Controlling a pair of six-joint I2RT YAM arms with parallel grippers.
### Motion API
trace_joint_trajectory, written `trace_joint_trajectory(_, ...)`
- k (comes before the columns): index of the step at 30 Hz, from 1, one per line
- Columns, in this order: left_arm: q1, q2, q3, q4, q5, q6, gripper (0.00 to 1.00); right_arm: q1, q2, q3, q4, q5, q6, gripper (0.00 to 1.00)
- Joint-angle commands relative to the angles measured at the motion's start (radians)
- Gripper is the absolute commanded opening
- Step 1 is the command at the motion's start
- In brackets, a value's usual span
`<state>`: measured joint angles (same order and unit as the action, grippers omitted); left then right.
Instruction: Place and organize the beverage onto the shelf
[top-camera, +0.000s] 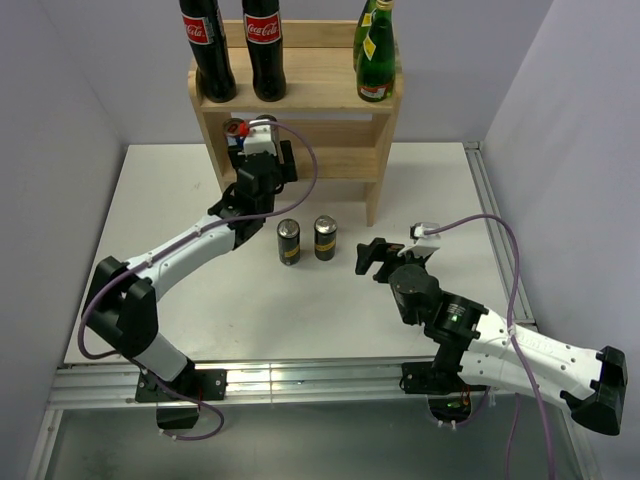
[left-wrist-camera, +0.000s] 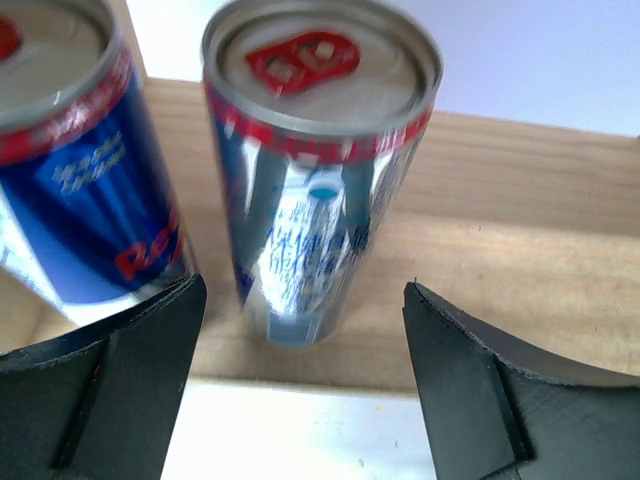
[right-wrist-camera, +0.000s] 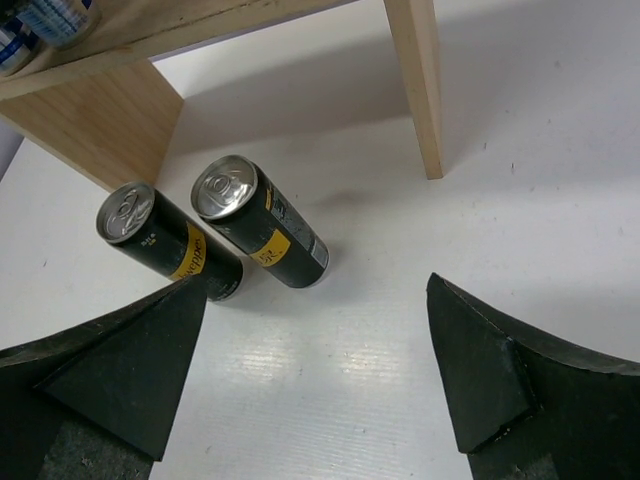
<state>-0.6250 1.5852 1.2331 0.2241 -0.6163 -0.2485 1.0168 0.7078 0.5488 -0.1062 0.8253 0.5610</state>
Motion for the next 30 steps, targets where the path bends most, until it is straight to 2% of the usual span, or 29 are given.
trace_joint_trajectory(1,-0.010,-0.074,-0.033,0.024,-0.002,-0.026,0.86,0.005,0.005,0.014,0.017,0.018,0.016,0.98)
trace_joint_trajectory(8,-0.113,-0.174,-0.139,-0.005,-0.045,-0.041,0.89,0.003,0.032,0.019,0.036,0.017,0.011,0.98)
trace_joint_trajectory(13,-0.196,-0.298,-0.317,-0.026,-0.057,-0.138,0.88,0.002,0.048,0.011,0.062,-0.012,0.001,0.98)
trace_joint_trajectory(17,-0.223,-0.399,-0.464,-0.016,-0.034,-0.207,0.87,-0.043,0.110,-0.012,0.138,-0.151,-0.007,0.99)
trace_joint_trajectory(18,-0.235,-0.412,-0.515,0.001,-0.030,-0.212,0.87,-0.064,0.134,-0.015,0.157,-0.235,-0.009,1.00)
trace_joint_trajectory(21,-0.251,-0.409,-0.576,0.023,-0.036,-0.225,0.87,-0.122,0.255,-0.013,0.198,-0.265,0.002,1.00)
trace_joint_trajectory(30,-0.260,-0.312,-0.639,0.127,-0.062,-0.281,0.85,-0.138,0.536,0.026,0.373,-0.324,0.010,1.00)
